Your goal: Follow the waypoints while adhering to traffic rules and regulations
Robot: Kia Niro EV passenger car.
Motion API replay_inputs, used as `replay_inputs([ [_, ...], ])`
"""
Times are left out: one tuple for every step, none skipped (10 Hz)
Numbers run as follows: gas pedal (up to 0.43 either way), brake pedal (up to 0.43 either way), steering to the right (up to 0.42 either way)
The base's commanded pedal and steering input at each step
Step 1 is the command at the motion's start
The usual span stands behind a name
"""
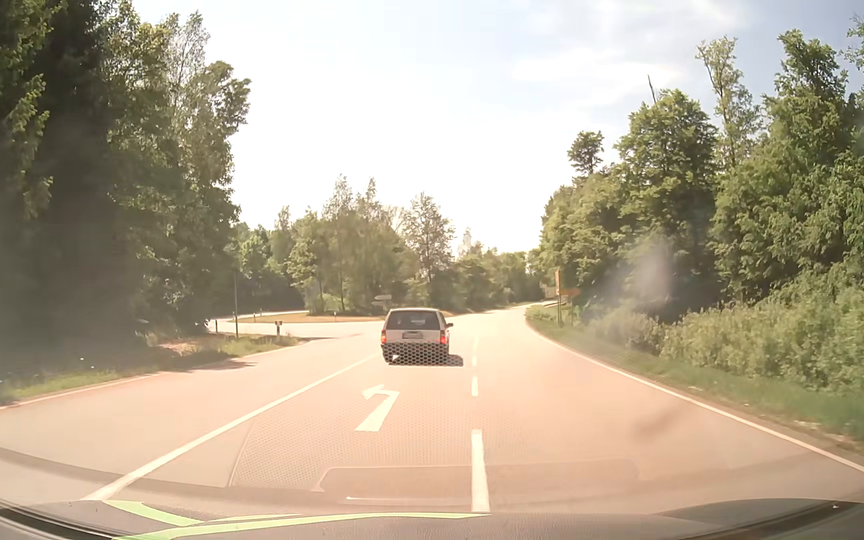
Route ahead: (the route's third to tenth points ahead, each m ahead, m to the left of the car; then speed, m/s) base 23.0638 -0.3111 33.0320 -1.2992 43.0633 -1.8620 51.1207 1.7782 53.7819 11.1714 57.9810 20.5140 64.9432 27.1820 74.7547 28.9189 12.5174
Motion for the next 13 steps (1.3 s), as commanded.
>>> replay_inputs([
  [0.0,0.238,0.0],
  [0.0,0.238,0.001],
  [0.0,0.238,0.002],
  [0.0,0.238,0.004],
  [0.0,0.244,0.005],
  [0.0,0.244,0.006],
  [0.0,0.244,0.007],
  [0.0,0.244,0.01],
  [0.0,0.244,0.013],
  [0.0,0.244,0.014],
  [0.0,0.244,0.014],
  [0.0,0.244,0.014],
  [0.0,0.244,0.014],
])
